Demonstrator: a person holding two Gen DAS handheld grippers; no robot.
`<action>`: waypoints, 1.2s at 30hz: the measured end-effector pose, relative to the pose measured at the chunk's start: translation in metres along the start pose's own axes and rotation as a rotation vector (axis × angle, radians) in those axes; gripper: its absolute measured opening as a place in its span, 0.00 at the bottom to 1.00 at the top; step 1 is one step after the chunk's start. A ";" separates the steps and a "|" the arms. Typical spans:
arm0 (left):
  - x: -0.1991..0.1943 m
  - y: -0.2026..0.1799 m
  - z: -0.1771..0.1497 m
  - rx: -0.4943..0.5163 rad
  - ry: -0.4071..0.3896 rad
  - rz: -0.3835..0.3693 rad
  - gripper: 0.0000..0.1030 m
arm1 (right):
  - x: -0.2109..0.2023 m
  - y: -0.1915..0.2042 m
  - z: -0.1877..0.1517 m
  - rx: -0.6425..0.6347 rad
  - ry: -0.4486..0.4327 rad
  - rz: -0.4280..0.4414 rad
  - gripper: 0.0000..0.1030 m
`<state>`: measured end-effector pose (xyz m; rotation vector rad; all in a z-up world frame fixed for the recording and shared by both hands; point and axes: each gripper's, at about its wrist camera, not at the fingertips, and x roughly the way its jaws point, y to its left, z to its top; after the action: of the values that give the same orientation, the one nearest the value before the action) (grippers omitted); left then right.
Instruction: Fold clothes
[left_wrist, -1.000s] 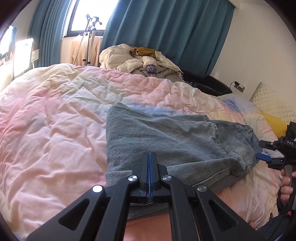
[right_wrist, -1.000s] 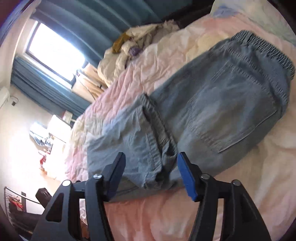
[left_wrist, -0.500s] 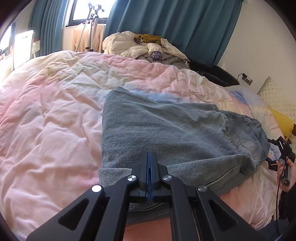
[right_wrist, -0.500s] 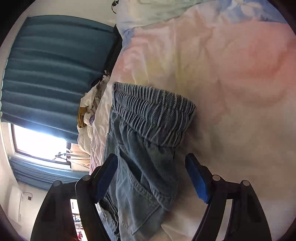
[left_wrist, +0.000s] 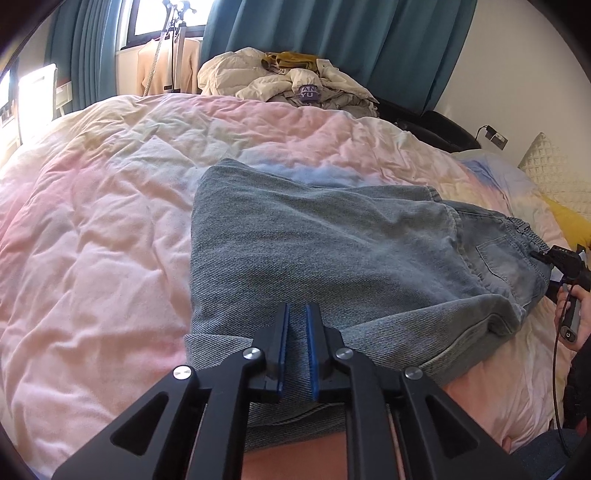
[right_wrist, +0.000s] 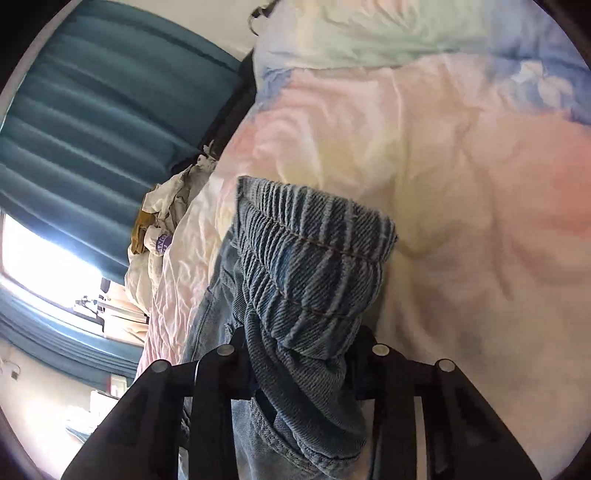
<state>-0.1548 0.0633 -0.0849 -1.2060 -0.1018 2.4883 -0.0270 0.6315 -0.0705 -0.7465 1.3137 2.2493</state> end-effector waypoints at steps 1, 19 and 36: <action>-0.003 0.000 0.000 0.001 -0.002 0.002 0.11 | -0.008 0.012 -0.001 -0.045 -0.019 -0.001 0.30; -0.075 0.044 0.017 -0.129 -0.124 -0.031 0.14 | -0.086 0.326 -0.160 -0.840 -0.252 0.095 0.28; -0.092 0.097 0.017 -0.266 -0.212 -0.117 0.15 | 0.036 0.310 -0.459 -1.467 -0.112 0.025 0.27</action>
<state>-0.1448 -0.0585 -0.0279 -0.9937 -0.5580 2.5486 -0.1342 0.0872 -0.0779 -0.9338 -0.6292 2.9460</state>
